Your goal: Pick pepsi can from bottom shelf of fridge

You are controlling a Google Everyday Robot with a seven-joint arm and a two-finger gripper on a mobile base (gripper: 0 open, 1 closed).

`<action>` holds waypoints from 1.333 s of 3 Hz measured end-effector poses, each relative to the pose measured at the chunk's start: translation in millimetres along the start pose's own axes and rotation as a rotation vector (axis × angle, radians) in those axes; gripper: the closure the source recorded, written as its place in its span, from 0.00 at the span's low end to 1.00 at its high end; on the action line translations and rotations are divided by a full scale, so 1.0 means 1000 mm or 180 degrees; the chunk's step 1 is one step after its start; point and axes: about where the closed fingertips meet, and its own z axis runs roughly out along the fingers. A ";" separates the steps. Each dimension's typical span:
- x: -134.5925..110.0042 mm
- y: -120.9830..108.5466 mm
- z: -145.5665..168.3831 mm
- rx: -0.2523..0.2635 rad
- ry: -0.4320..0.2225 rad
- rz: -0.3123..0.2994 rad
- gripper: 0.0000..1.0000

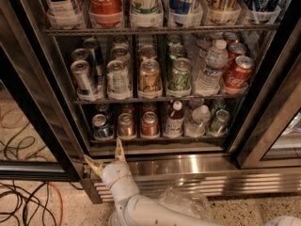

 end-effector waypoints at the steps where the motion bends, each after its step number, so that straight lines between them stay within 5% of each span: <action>1: 0.000 0.000 0.001 -0.0002 -0.0004 -0.0008 0.22; 4: -0.015 -0.009 0.038 -0.0069 -0.0096 -0.0119 0.25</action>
Offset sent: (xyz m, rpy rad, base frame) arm 0.0090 0.0091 0.0053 -0.0168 -0.0270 0.0129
